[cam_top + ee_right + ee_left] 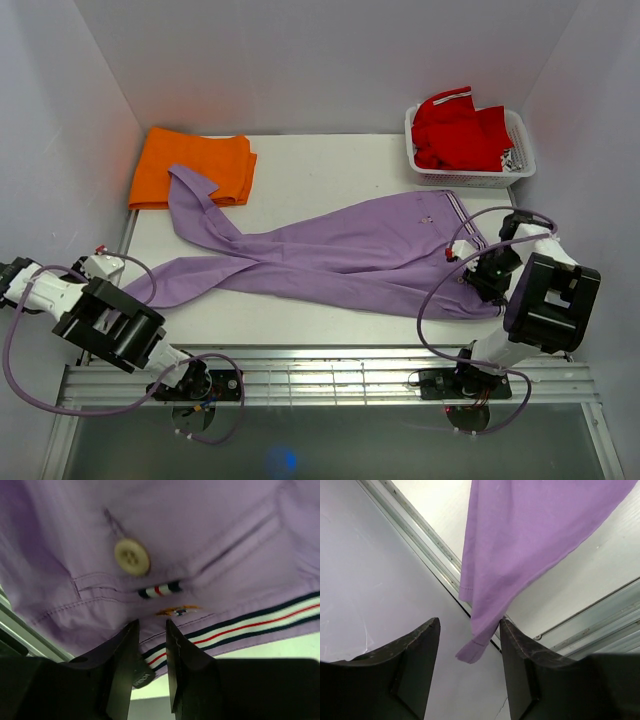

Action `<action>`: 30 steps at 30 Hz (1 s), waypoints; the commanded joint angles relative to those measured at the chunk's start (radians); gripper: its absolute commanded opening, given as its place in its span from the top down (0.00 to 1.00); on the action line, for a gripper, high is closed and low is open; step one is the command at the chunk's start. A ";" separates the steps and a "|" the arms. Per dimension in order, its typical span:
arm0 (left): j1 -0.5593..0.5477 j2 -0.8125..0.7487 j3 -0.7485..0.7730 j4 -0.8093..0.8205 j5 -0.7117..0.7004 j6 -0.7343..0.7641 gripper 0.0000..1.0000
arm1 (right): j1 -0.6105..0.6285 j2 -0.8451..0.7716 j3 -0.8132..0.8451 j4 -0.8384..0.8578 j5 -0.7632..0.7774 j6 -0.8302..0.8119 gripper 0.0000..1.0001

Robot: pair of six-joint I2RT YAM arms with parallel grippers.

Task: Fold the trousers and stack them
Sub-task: Flatten the trousers out

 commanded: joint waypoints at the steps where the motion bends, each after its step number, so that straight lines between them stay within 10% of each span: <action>1: -0.006 -0.008 0.058 -0.095 0.121 0.245 0.37 | 0.028 0.034 -0.057 0.098 0.023 0.073 0.66; 10: -0.159 0.104 0.215 -0.212 0.179 -0.178 0.12 | 0.031 0.141 -0.096 0.338 0.202 0.112 0.69; 21: -0.352 -0.042 -0.395 0.168 -0.138 -0.395 0.24 | 0.031 0.187 0.023 0.310 0.209 0.176 0.70; 30: -0.296 0.136 -0.368 0.311 -0.342 -0.322 0.33 | -0.012 0.267 0.083 0.375 0.274 0.195 0.71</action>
